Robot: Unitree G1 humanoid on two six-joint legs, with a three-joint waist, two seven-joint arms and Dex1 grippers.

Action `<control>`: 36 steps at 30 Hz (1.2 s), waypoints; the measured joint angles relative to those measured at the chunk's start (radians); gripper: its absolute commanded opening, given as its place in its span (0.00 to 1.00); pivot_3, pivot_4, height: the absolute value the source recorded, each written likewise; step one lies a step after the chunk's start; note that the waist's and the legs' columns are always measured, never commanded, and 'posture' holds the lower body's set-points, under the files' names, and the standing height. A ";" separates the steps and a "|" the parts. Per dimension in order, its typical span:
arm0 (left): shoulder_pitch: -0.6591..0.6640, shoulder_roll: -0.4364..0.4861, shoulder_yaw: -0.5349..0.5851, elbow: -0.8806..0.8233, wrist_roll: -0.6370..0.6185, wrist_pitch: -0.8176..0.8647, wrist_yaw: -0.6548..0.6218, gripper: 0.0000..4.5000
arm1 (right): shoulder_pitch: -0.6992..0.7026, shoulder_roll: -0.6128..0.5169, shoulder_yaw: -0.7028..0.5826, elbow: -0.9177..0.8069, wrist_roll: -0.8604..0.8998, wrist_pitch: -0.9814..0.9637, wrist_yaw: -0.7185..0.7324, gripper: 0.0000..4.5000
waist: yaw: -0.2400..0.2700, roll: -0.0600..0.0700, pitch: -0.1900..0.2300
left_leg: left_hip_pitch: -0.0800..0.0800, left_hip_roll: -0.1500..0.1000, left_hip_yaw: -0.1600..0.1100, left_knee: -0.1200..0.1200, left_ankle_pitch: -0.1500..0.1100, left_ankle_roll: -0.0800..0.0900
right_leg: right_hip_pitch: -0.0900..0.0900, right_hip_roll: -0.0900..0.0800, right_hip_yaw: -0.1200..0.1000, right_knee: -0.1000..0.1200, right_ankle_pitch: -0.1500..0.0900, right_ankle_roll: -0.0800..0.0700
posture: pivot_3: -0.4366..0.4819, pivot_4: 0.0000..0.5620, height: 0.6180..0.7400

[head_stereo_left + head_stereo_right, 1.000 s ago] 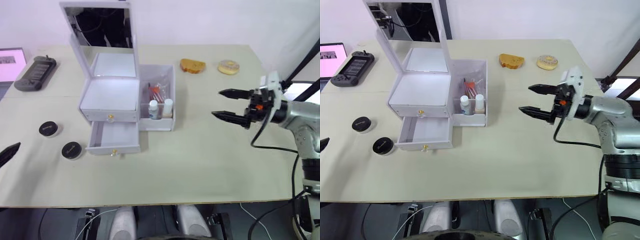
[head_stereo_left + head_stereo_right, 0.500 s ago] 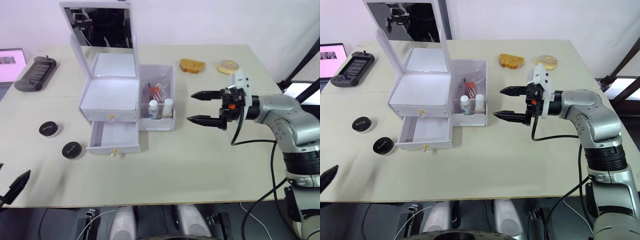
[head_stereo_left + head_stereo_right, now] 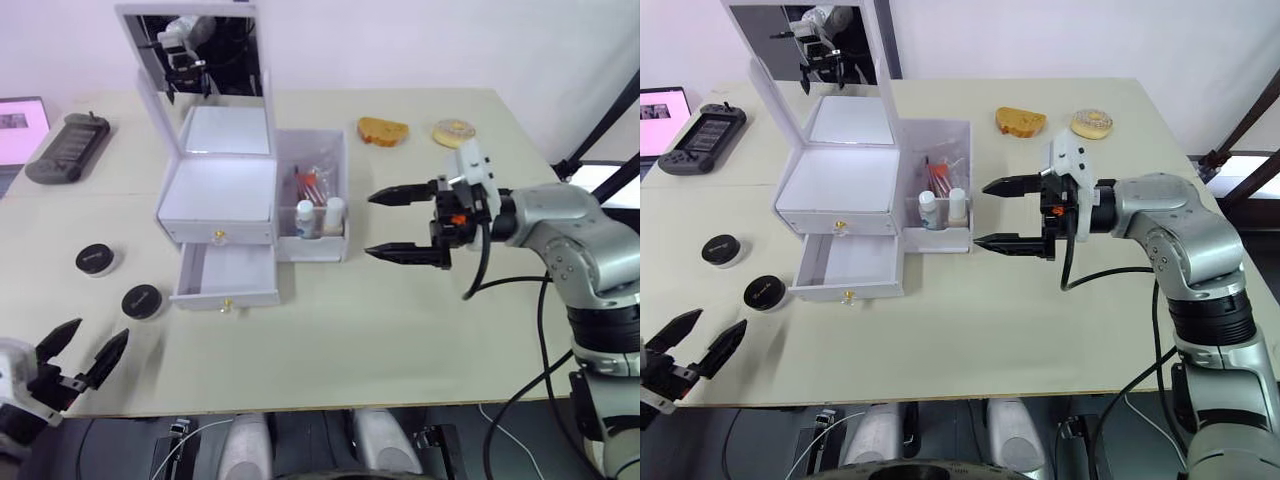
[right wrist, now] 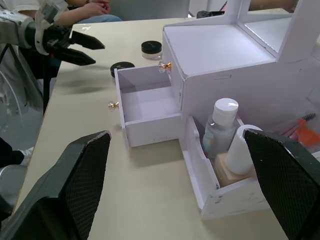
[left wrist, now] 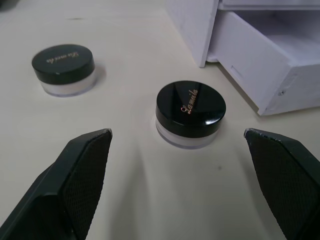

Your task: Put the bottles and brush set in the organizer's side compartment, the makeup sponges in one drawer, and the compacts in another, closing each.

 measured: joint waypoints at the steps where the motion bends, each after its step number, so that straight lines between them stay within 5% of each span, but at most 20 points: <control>1: -0.011 0.000 -0.014 0.009 0.008 0.001 0.006 0.99 | 0.000 0.000 -0.001 -0.002 0.003 0.005 -0.004 1.00 | 0.000 0.000 0.000 | 0.000 0.000 0.000 0.000 0.000 0.000 | 0.000 0.000 0.000 0.000 0.000 0.000 | 0.48 0.27 1.00; 17: -0.156 0.057 -0.151 0.080 0.115 0.008 0.059 0.99 | 0.009 -0.060 -0.036 -0.004 0.009 0.023 -0.008 1.00 | 0.000 0.000 0.000 | 0.000 0.000 0.000 0.000 0.000 0.000 | 0.000 0.000 0.000 0.000 0.000 0.000 | 0.48 0.27 1.00; 22: -0.159 0.056 -0.171 0.087 0.130 0.001 0.070 0.58 | 0.009 -0.060 -0.035 -0.014 0.010 0.028 -0.015 1.00 | 0.001 0.000 0.000 | 0.000 0.000 0.000 0.000 0.000 0.000 | 0.000 0.000 0.000 0.000 0.000 0.000 | 0.48 0.27 1.00; 33: -0.165 0.056 -0.170 0.057 0.116 0.019 0.112 0.57 | 0.007 -0.056 -0.032 -0.016 0.009 0.028 -0.015 1.00 | 0.001 0.000 0.000 | 0.000 0.000 0.000 0.000 0.000 0.000 | 0.000 0.000 0.000 0.000 0.000 0.000 | 0.48 0.27 1.00; 36: -0.161 0.056 -0.170 0.035 0.108 0.032 0.123 0.33 | -0.002 -0.050 -0.030 -0.013 0.009 0.028 -0.011 1.00 | 0.001 0.000 0.000 | 0.000 0.000 0.000 0.000 0.000 0.000 | 0.000 0.000 0.000 0.000 0.000 0.000 | 0.48 0.27 1.00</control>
